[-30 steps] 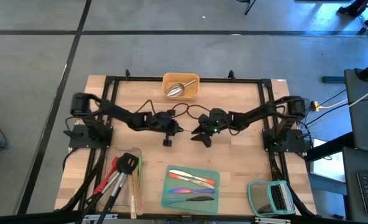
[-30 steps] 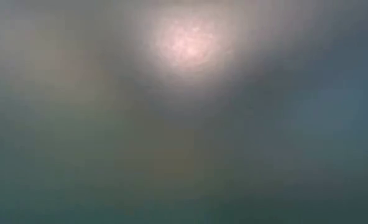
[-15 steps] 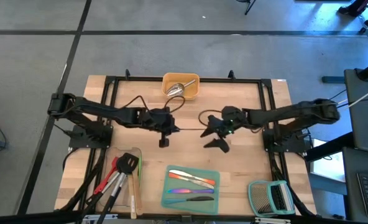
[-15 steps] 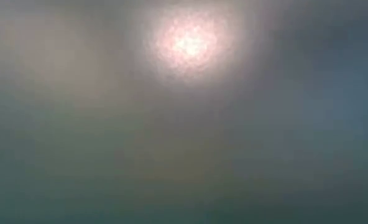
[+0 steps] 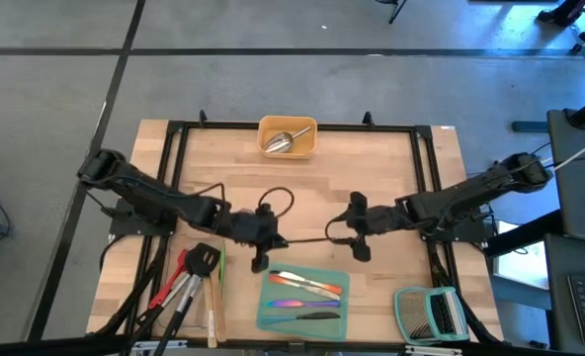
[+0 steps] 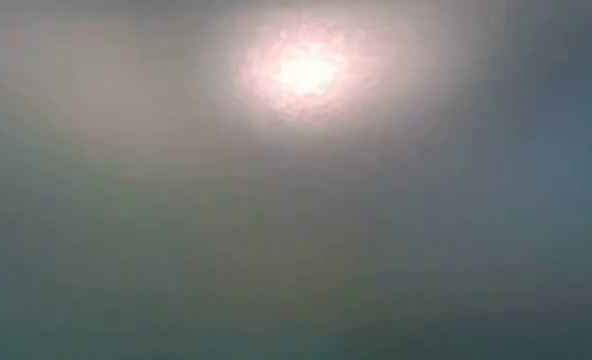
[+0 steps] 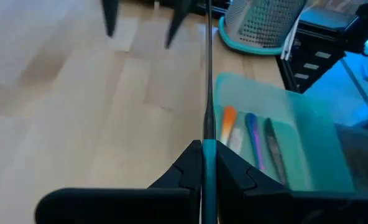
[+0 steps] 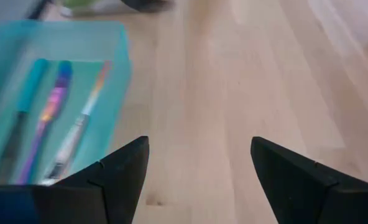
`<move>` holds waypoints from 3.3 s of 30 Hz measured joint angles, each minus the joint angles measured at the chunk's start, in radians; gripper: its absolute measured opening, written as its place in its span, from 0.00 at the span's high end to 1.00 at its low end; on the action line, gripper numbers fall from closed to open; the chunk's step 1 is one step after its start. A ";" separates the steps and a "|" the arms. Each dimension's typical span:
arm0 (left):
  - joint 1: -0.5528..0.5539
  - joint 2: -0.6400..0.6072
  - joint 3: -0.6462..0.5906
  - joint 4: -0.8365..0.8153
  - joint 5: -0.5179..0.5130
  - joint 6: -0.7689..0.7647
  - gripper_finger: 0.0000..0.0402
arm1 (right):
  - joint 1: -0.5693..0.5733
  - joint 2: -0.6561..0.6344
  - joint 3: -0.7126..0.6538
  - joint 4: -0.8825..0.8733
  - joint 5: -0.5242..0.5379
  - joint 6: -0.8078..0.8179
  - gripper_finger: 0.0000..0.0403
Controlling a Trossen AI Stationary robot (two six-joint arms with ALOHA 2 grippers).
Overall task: Pick & Place Kitchen Items
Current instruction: Put the blue table knife into the green bin, then return to Home Position
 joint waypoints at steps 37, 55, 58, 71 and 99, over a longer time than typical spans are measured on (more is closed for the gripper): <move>-0.350 0.597 0.501 -0.140 -0.125 -0.532 0.97 | 0.494 0.000 0.000 0.138 0.343 0.108 0.29; -0.292 0.719 0.500 -0.051 0.078 -0.475 0.97 | 0.512 0.024 0.000 0.135 0.390 0.115 0.29; -0.290 0.720 0.500 -0.054 0.078 -0.459 0.95 | 0.512 0.024 0.000 0.138 0.390 0.115 0.29; -0.291 0.715 0.500 -0.068 0.059 -0.433 0.79 | 0.512 0.024 0.000 0.134 0.386 0.115 0.29; -0.253 0.196 0.493 -0.250 -0.053 0.283 0.79 | 0.393 -0.013 0.001 0.160 0.379 -0.025 0.29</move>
